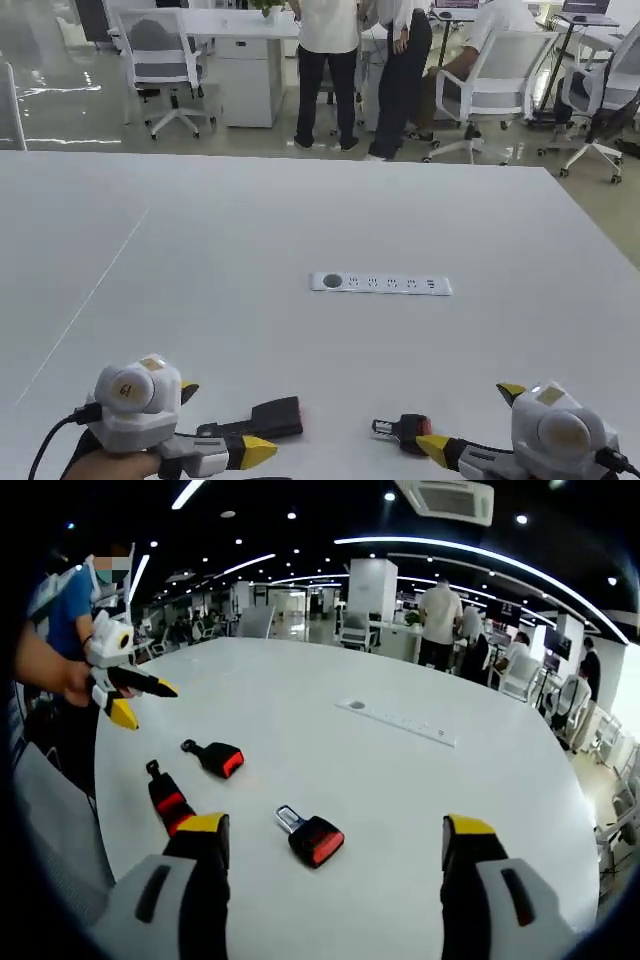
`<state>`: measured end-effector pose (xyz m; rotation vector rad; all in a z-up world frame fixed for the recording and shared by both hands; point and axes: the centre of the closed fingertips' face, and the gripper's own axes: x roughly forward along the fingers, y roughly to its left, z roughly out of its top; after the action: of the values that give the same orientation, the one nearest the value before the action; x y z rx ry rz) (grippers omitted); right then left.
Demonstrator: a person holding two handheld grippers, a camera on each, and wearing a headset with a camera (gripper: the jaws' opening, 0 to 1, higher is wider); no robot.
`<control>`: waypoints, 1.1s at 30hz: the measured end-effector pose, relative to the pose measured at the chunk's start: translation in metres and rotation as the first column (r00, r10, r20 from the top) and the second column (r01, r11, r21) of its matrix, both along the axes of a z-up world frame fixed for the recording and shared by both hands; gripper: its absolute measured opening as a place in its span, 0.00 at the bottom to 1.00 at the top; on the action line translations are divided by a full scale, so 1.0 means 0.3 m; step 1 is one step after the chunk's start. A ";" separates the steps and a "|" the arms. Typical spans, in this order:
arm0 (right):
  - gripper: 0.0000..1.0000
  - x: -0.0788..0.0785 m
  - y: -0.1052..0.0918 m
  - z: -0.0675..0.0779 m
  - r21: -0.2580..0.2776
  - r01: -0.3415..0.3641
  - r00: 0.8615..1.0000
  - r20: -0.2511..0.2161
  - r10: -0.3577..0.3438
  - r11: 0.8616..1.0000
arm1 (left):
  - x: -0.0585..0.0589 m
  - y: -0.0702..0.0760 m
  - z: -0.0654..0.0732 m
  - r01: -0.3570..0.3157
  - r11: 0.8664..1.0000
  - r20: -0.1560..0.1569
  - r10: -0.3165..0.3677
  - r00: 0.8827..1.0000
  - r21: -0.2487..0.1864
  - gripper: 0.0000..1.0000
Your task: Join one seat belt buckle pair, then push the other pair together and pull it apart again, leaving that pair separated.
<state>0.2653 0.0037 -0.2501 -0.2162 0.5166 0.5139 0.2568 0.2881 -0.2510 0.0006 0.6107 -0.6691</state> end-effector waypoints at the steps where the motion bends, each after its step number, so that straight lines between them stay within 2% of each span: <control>1: 0.91 -0.006 -0.005 0.006 0.006 0.005 1.000 0.009 -0.005 1.000 | -0.017 0.006 0.008 -0.010 1.000 0.011 0.010 1.000 -0.012 1.00; 5: 0.92 -0.037 -0.007 0.019 0.028 0.019 1.000 0.013 -0.019 0.999 | -0.085 0.017 0.013 -0.016 1.000 0.002 0.016 1.000 -0.005 1.00; 7: 0.92 -0.068 0.001 0.023 0.011 0.002 1.000 0.017 -0.002 1.000 | -0.110 0.027 0.021 -0.023 1.000 0.002 0.023 1.000 -0.014 1.00; 9: 0.92 -0.083 -0.001 0.022 0.003 -0.003 1.000 0.017 0.003 1.000 | -0.136 0.043 0.049 -0.047 0.998 0.032 0.049 0.998 -0.039 1.00; 12: 0.92 -0.119 -0.003 0.029 0.018 -0.012 1.000 0.026 0.011 1.000 | -0.171 0.064 0.059 -0.061 0.997 0.033 0.063 0.997 -0.047 1.00; 16: 0.93 -0.160 -0.017 0.032 0.024 -0.006 1.000 0.031 0.005 1.000 | -0.220 0.067 0.068 -0.062 0.997 0.037 0.064 0.997 -0.056 1.00; 22: 0.93 -0.214 -0.045 0.028 0.032 0.012 0.999 0.032 -0.013 0.999 | -0.255 0.083 0.084 -0.071 0.995 0.051 0.075 0.996 -0.073 1.00; 24: 0.93 -0.229 -0.051 0.022 0.030 0.016 0.999 0.028 -0.016 0.999 | -0.270 0.085 0.068 -0.043 0.998 0.046 0.045 0.998 -0.035 1.00; 28: 0.93 -0.259 -0.057 0.019 0.034 0.024 0.999 0.027 -0.025 0.999 | -0.296 0.084 0.063 -0.030 0.999 0.048 0.031 0.998 -0.021 1.00; 31: 0.93 -0.289 -0.052 0.020 0.046 0.030 0.999 0.027 -0.031 0.998 | -0.317 0.097 0.057 -0.061 0.997 0.020 0.062 0.998 -0.053 1.00; 33: 0.93 -0.305 -0.053 0.017 0.047 0.031 0.999 0.024 -0.032 0.998 | -0.324 0.112 0.045 -0.065 0.997 0.015 0.065 0.998 -0.049 1.00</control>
<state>0.1738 -0.0122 -0.2449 -0.1697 0.4823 0.4915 0.1594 0.3216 -0.2375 -0.0583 0.5763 -0.6200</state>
